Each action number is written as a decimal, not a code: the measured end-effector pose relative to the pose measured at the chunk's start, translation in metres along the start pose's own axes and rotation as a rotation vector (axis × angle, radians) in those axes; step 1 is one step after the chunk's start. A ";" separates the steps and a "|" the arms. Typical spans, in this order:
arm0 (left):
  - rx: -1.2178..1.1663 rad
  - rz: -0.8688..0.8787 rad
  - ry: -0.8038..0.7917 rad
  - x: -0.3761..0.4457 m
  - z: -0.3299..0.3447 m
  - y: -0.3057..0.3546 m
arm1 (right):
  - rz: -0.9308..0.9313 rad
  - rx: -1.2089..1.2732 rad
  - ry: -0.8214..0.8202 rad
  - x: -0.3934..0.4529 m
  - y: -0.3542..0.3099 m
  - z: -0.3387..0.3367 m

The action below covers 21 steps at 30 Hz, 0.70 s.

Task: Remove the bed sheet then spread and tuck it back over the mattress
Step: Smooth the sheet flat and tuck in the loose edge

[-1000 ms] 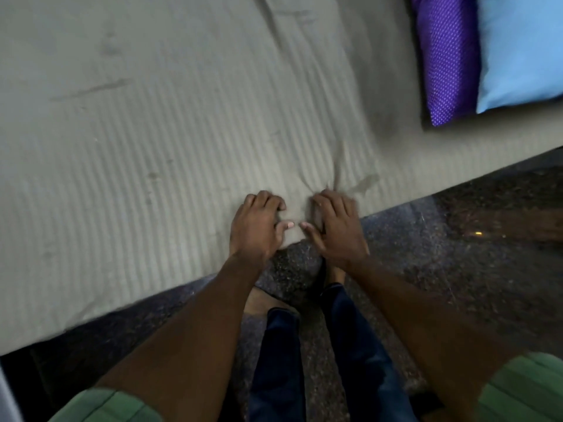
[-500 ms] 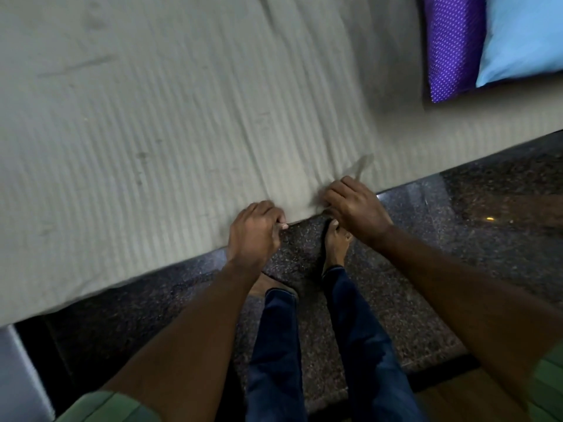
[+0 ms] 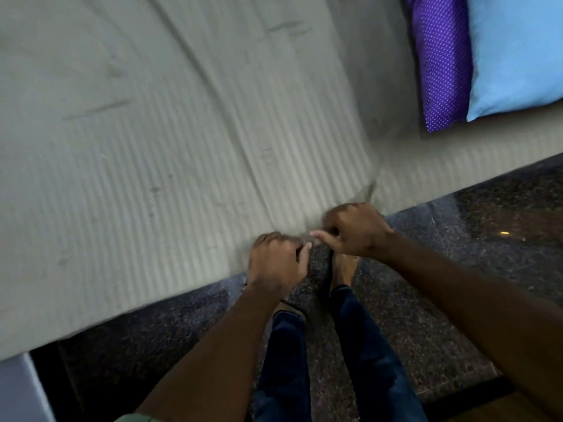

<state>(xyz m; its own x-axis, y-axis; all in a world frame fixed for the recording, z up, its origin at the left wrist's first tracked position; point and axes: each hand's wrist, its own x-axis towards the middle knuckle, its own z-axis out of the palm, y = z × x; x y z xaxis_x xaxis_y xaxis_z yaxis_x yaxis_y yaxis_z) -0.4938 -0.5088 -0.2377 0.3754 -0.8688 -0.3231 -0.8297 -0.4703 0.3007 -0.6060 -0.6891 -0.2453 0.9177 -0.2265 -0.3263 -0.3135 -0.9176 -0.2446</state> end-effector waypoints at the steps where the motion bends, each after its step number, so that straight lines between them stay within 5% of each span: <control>1: -0.080 -0.031 0.105 0.005 0.000 -0.004 | 0.013 0.047 0.155 0.006 0.001 -0.006; 4: -0.122 -0.064 0.233 0.029 -0.005 -0.012 | 0.058 0.084 0.338 0.029 0.004 -0.007; 8: -0.103 -0.098 0.234 0.050 -0.013 -0.023 | -0.109 -0.027 0.003 0.052 0.013 0.006; 10: -0.132 -0.122 0.275 0.065 -0.022 -0.032 | 0.085 -0.076 0.076 0.065 0.038 0.007; 13: -0.176 -0.191 0.337 0.088 -0.033 -0.047 | 0.645 0.024 0.261 0.099 0.052 -0.008; 14: -0.197 -0.230 0.363 0.098 -0.037 -0.051 | 0.680 0.054 0.319 0.117 0.042 -0.015; 16: -0.260 -0.333 0.436 0.121 -0.044 -0.058 | 0.452 0.093 0.399 0.157 0.011 -0.021; 21: -0.284 -0.527 0.485 0.192 -0.065 -0.080 | -0.295 -0.193 0.076 0.244 -0.027 -0.016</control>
<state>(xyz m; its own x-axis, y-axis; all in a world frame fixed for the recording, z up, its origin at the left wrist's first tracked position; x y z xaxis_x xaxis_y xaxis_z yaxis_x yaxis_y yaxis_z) -0.3283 -0.6475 -0.2656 0.8849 -0.4593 -0.0775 -0.3783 -0.8056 0.4560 -0.3696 -0.7252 -0.3044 0.9796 0.0402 -0.1969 0.0127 -0.9903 -0.1386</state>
